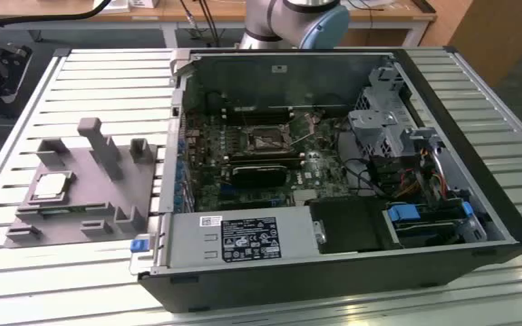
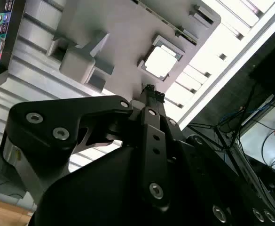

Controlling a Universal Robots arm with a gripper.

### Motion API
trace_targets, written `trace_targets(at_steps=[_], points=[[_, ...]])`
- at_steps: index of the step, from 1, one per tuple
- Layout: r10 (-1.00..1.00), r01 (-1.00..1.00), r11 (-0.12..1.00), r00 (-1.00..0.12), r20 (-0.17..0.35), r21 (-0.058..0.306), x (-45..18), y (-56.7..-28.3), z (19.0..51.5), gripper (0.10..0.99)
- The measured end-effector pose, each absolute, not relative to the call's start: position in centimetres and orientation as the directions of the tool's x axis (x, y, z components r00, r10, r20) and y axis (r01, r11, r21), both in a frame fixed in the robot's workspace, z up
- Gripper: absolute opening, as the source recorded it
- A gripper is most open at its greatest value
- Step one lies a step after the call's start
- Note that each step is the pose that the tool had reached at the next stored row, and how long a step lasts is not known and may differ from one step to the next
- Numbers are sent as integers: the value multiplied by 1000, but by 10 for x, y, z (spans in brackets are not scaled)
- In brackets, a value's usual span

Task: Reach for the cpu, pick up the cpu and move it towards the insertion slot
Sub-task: 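Reach for the cpu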

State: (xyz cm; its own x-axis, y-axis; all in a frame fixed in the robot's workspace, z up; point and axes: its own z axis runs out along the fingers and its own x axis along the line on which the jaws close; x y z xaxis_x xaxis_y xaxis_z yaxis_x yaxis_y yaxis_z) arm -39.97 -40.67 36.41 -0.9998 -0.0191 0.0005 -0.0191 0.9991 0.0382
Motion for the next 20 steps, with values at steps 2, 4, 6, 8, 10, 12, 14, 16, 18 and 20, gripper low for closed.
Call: trace_targets(at_steps=[2, 4, 6, 8, 10, 12, 14, 16, 18, 20], points=[[-19, -19, 999, -1000, 0, 38, -400, -407, 364, 106], [-19, -19, 999, -1000, 0, 38, -400, -407, 364, 106], [-19, -19, 999, -1000, 1, 38, -400, -407, 364, 106], [-19, -19, 999, -1000, 1, 38, -400, -407, 363, 106], [-19, -19, 999, -1000, 1, 38, -401, -407, 362, 106], [-19, -19, 999, -1000, 1, 38, -403, -407, 361, 106], [-19, -19, 999, -1000, 1, 38, -405, -407, 358, 106], [-19, -19, 999, -1000, 1, 38, -408, -407, 356, 106], [-19, -19, 999, -1000, 1, 38, -408, -407, 355, 106], [-19, -19, 999, -1000, 1, 38, -409, -407, 353, 114]])
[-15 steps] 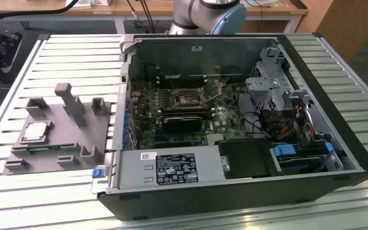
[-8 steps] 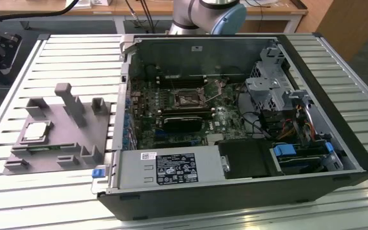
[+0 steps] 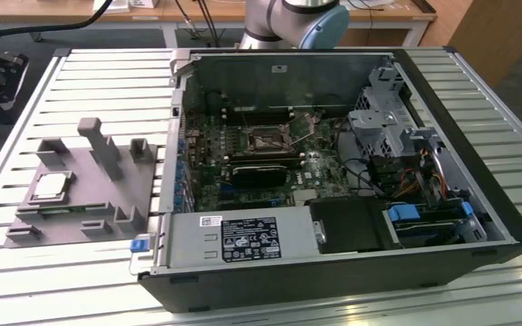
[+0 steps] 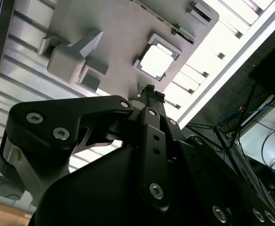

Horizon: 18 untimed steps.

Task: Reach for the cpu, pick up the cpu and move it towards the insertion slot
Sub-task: 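Reach for the cpu, then pick up the cpu and move it towards the insertion slot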

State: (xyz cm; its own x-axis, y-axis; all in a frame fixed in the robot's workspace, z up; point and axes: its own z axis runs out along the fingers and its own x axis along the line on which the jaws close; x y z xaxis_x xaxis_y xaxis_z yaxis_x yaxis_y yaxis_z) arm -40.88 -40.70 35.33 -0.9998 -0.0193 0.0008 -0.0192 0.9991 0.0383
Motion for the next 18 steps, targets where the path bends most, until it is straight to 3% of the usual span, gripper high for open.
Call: trace_targets(at_steps=[1, 2, 4, 5, 7, 8, 10, 13, 14, 18], points=[[-19, -19, 999, -1000, 1, 38, -409, -407, 352, 169], [-19, -19, 999, -1000, 1, 38, -409, -407, 351, 169], [-19, -19, 999, -1000, 1, 38, -411, -408, 347, 290], [-19, -19, 999, -1000, 1, 38, -412, -409, 345, 290], [-19, -19, 999, -1000, 1, 38, -413, -409, 342, 408], [-19, -19, 999, -1000, 1, 38, -414, -409, 340, 408], [-19, -19, 999, -1000, 1, 38, -415, -409, 336, 525], [-19, -19, 999, -1000, 2, 38, -416, -409, 331, 580], [-19, -19, 999, -1000, 2, 38, -416, -409, 329, 643], [-19, -19, 999, -1000, 8, 38, -416, -409, 322, 643]])
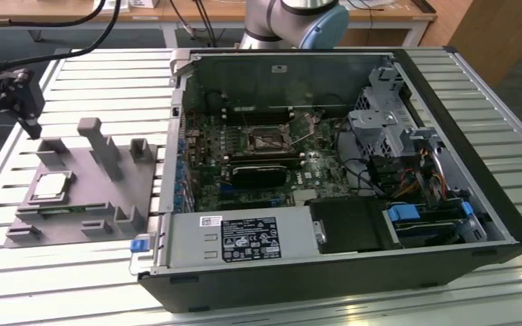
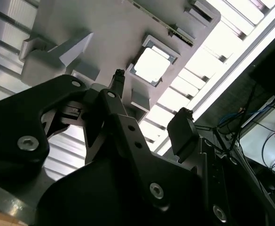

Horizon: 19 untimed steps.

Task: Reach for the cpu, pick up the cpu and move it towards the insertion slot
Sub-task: 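Pick up the cpu and move it towards the insertion slot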

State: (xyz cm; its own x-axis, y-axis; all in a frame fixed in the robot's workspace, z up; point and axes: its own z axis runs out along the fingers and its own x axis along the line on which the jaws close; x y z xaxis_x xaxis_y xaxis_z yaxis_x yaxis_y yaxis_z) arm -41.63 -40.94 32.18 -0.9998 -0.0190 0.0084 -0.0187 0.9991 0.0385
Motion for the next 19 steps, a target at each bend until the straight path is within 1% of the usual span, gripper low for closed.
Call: trace_targets(at_steps=[19], points=[[-19, -18, 999, -1000, 24, 39, -420, -410, 288, 643]])
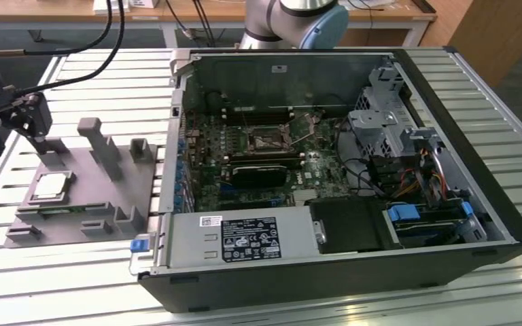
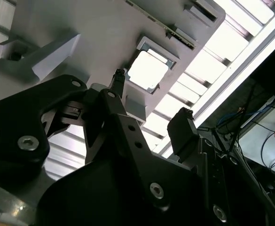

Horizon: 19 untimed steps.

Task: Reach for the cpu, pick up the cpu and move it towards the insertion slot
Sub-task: 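Pick up the cpu and move it towards the insertion slot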

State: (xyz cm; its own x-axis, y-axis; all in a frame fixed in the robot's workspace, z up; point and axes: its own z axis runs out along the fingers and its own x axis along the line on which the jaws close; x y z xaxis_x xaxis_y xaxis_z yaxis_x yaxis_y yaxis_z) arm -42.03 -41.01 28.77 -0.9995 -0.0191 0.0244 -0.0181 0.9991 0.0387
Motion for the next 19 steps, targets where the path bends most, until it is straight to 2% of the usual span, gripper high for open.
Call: trace_targets(at_steps=[19], points=[[-19, -18, 999, -1000, 23, 46, -432, -411, 257, 643]])
